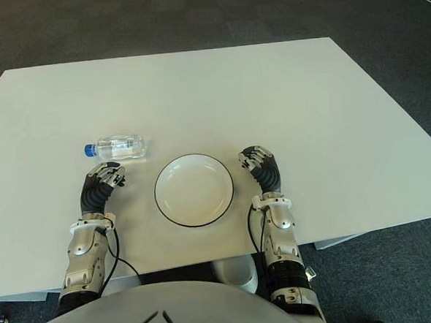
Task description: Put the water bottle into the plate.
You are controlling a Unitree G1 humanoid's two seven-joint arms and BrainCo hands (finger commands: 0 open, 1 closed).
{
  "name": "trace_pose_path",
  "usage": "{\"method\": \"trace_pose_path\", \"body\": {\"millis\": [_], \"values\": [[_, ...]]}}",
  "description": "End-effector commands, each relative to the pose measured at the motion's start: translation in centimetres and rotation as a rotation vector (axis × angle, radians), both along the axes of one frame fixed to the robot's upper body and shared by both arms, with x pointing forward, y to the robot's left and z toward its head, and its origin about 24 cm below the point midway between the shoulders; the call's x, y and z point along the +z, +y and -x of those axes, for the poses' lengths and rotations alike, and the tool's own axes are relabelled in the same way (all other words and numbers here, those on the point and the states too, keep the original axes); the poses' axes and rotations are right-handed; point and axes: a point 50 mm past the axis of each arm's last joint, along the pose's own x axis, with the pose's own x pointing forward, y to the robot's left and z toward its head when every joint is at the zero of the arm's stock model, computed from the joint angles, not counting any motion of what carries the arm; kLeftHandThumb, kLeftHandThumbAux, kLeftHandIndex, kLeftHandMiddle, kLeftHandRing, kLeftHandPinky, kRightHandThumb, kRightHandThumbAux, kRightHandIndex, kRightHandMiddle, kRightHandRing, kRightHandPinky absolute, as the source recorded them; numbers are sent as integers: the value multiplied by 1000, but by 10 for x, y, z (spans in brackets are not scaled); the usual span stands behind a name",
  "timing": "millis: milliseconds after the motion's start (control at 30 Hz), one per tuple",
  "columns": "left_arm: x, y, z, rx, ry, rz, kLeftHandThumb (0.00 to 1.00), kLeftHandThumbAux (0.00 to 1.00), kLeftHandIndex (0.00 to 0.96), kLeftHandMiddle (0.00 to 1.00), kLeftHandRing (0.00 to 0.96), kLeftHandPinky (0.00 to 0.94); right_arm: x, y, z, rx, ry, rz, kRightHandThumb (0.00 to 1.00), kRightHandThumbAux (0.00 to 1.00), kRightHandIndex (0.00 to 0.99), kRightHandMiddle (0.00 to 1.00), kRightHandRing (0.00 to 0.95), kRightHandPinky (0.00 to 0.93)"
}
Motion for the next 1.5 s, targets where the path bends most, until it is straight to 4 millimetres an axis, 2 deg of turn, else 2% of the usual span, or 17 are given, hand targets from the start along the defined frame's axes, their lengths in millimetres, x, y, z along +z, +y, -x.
{"method": "trace_pose_path", "body": {"millis": [33,533,733,900,1067,1167,1267,1400,1500], "values": [[-7,-1,5,-4,50,-2,704,713,432,597,586,573,-16,0,10,-13,99,-16,711,725,429,489,480,505],[-5,0,3,2,43,-34,705,712,433,605,592,577,-16,1,10,-8,94,-3,712,725,429,488,478,496],[4,0,-1,9,12,-256,705,713,432,602,586,570,-16,1,10,-12,97,1,713,725,429,486,475,498],[23,-8,-6,3,-50,-592,706,715,432,608,592,580,-16,1,11,-14,96,2,713,725,429,484,474,497],[25,-6,-12,10,-71,-871,707,717,430,618,611,613,-16,1,11,-18,96,2,713,725,429,484,475,500],[27,-4,-19,4,-86,-978,708,717,429,630,630,635,-16,1,11,-19,97,1,713,725,429,484,475,499],[30,0,-29,-17,-109,-1112,708,717,429,619,620,605,-16,1,11,-17,98,0,713,724,429,486,478,503],[32,0,-33,-32,-135,-1226,800,689,399,550,600,581,-16,1,11,-18,100,0,712,724,429,489,480,507],[34,1,-36,-41,-157,-1293,820,682,401,504,521,506,-16,1,11,-18,101,-1,712,724,429,490,481,504]]}}
